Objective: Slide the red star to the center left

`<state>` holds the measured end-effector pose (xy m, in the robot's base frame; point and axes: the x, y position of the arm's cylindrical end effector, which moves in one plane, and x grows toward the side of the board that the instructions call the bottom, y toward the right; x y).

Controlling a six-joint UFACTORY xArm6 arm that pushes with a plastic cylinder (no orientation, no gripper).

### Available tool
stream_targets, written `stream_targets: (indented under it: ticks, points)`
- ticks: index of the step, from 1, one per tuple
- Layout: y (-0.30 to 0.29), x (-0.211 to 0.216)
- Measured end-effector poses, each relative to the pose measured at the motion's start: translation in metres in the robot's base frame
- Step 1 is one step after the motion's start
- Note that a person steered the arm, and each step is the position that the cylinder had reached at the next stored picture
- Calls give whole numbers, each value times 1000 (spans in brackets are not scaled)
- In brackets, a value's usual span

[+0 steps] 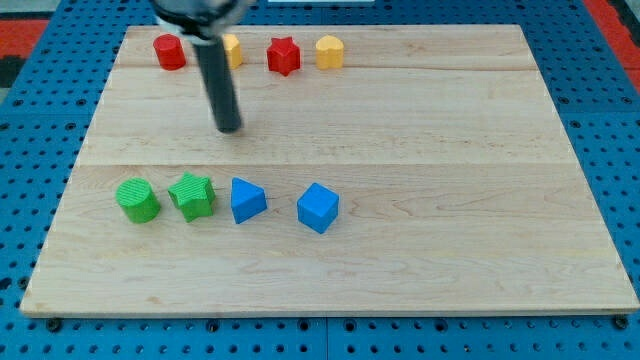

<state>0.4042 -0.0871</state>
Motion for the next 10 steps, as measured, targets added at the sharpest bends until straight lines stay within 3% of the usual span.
stream_targets:
  ticks: [1,3,5,9,10]
  points:
    - [19,19]
    - [53,-88]
    - [47,-106]
    - [62,-196]
    - [32,-209]
